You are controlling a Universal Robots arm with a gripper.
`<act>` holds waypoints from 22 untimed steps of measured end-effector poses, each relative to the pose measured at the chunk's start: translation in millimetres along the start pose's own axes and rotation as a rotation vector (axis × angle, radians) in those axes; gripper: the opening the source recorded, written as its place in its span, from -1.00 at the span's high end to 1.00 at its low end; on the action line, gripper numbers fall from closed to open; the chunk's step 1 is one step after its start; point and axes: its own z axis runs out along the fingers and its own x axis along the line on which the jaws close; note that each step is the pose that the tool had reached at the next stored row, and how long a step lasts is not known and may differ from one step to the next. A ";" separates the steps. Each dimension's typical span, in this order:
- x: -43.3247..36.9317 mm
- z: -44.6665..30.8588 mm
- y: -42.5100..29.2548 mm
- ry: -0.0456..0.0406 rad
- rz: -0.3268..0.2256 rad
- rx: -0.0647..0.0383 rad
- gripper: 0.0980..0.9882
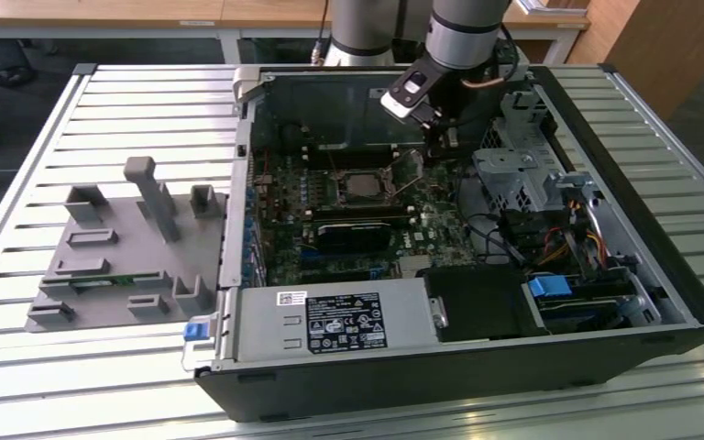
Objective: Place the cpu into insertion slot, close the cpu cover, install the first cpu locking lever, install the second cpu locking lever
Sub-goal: 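Close the cpu cover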
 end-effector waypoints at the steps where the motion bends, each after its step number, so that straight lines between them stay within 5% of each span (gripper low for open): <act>1: 0.0 0.0 -1.9 0.0000 0.000 0.000 0.98; 22: 1.4 2.1 -33.4 0.0000 0.000 0.000 0.98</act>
